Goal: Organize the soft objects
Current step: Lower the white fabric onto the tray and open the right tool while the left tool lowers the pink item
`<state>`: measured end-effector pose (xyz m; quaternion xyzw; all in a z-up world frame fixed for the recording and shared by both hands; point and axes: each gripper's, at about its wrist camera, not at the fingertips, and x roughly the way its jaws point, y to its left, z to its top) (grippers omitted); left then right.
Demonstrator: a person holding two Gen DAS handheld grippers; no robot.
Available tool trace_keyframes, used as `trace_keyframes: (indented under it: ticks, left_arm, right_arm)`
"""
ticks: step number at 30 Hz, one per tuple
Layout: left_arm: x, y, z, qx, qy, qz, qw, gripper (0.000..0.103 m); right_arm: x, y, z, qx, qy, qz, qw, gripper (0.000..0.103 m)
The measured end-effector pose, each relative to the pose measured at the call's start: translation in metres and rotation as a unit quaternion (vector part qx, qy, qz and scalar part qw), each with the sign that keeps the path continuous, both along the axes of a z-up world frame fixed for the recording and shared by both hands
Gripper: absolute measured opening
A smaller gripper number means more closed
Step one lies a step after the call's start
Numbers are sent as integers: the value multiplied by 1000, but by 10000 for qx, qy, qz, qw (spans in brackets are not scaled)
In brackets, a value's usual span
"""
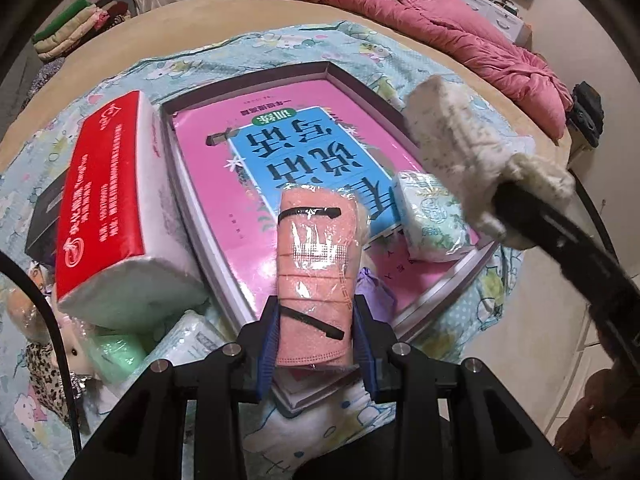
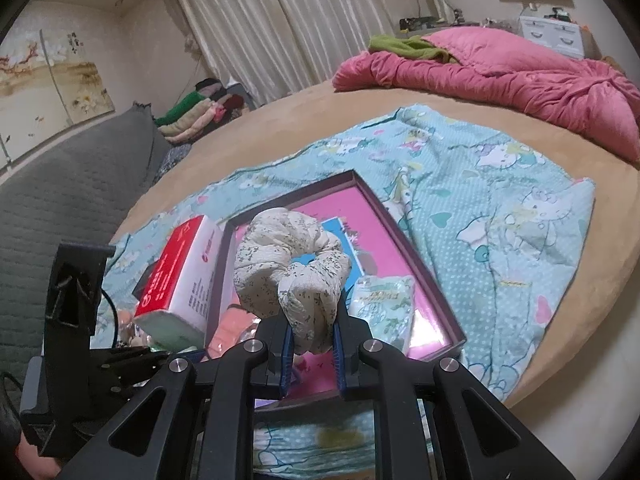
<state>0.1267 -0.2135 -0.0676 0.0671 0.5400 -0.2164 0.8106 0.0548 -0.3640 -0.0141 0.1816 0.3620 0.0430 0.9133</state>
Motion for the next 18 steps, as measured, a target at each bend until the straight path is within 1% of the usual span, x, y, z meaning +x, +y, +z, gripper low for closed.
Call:
trace_keyframes:
  ticks: [2,11,18]
  left_arm:
    - [0,-2,0,-5,-23,-24,10000,35]
    - [1,3,5,-137,-57,46,9999,35]
    - [3,6,2,-2,-75,109,9999,35]
  right_arm:
    - [2,1,-4,60,73,71,9999,17]
    - [11,10,-20,-165,294,206,9992,17]
    - [17,12,-31,-141,428,312,9985,18]
